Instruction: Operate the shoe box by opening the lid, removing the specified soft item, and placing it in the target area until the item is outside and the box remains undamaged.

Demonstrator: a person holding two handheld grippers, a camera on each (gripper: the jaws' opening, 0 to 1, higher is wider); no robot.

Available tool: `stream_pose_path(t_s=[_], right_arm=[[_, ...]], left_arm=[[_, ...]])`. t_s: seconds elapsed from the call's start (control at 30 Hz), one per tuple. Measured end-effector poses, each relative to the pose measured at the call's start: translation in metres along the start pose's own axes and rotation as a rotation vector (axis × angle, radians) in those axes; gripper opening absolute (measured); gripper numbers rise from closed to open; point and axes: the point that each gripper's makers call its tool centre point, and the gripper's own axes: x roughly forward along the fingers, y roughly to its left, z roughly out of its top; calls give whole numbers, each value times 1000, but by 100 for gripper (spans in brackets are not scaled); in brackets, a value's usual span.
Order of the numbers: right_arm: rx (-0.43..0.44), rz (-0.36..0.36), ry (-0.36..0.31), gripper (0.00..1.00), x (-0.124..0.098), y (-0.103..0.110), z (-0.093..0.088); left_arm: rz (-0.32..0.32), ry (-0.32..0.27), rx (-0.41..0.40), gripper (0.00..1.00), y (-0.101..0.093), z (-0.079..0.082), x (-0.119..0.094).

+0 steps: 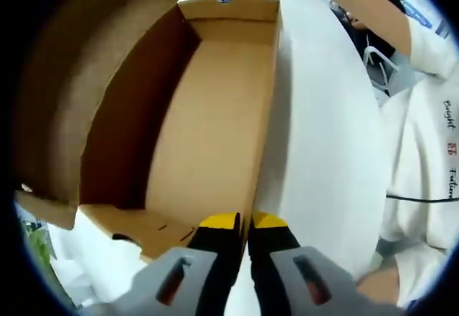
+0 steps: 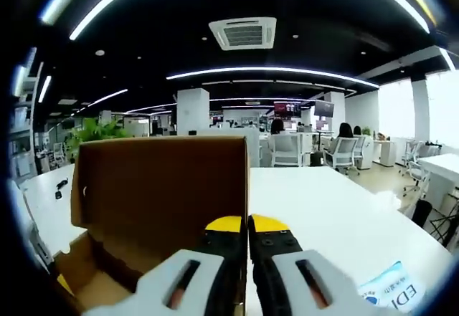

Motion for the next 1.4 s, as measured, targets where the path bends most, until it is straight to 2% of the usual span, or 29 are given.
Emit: stream_pose_path(t_s=[0.2, 0.3, 0.4, 0.53, 0.67, 0.7, 0.83, 1.07, 1.3, 1.4], right_arm=[[13, -3, -35, 0, -13, 1, 0], [-36, -21, -60, 0, -21, 2, 1], [5, 1, -66, 0, -27, 2, 2], [1, 8, -85, 0, -37, 3, 0], [-51, -8, -99, 0, -43, 6, -1], [-49, -8, -100, 0, -43, 6, -1], [-30, -8, -122, 0, -43, 7, -1], [-52, -15, -131, 0, -44, 9, -1], [-36, -9, -140, 0, -48, 9, -3], [-46, -12, -150, 0, -53, 10, -5]], left_arm=[[4, 1, 4, 4, 0, 0, 0], [4, -1, 4, 4, -1, 0, 0], [6, -1, 26, 4, -2, 0, 0], [4, -2, 24, 4, -2, 0, 0], [16, -5, 30, 4, 0, -1, 0], [15, -9, 57, 4, 0, -1, -1], [23, -28, 70, 5, 0, -2, -5], [13, -46, 13, 6, 1, -4, -6], [24, -45, 20, 6, 2, -4, -6], [48, -28, 2, 7, 3, -7, -7]])
